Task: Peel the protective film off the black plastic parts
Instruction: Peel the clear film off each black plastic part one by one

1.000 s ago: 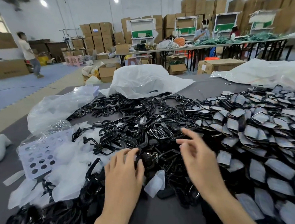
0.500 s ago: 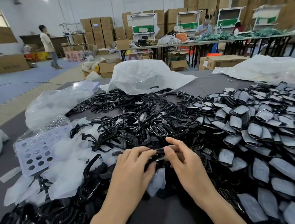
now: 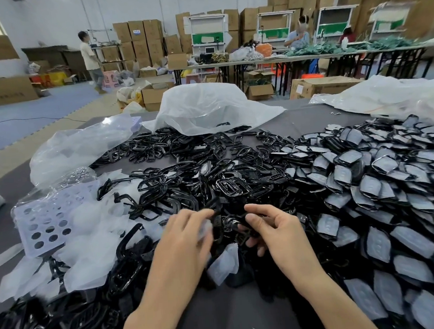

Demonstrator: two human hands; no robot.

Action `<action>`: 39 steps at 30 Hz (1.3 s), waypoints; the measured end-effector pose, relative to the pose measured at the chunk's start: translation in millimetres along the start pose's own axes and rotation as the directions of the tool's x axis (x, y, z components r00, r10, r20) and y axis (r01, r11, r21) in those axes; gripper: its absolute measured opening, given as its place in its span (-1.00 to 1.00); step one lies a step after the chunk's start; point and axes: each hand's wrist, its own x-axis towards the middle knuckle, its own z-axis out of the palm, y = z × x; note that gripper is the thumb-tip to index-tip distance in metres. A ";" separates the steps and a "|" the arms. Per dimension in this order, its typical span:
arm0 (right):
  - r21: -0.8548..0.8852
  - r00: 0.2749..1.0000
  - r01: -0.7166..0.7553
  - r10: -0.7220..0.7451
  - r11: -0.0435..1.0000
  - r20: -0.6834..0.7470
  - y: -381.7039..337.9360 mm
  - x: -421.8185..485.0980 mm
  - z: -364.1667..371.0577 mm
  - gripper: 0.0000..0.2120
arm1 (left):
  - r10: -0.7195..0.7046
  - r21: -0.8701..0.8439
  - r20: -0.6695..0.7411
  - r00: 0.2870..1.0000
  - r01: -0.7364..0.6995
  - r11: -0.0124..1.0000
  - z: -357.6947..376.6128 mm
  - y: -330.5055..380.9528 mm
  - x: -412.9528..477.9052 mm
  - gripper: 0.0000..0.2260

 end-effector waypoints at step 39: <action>0.724 0.981 -0.189 0.156 0.664 0.113 -15.8 5.6 -18.4 -0.60 | 0.051 0.232 0.222 0.974 -0.103 0.967 8.3 20.4 -5.9 -0.88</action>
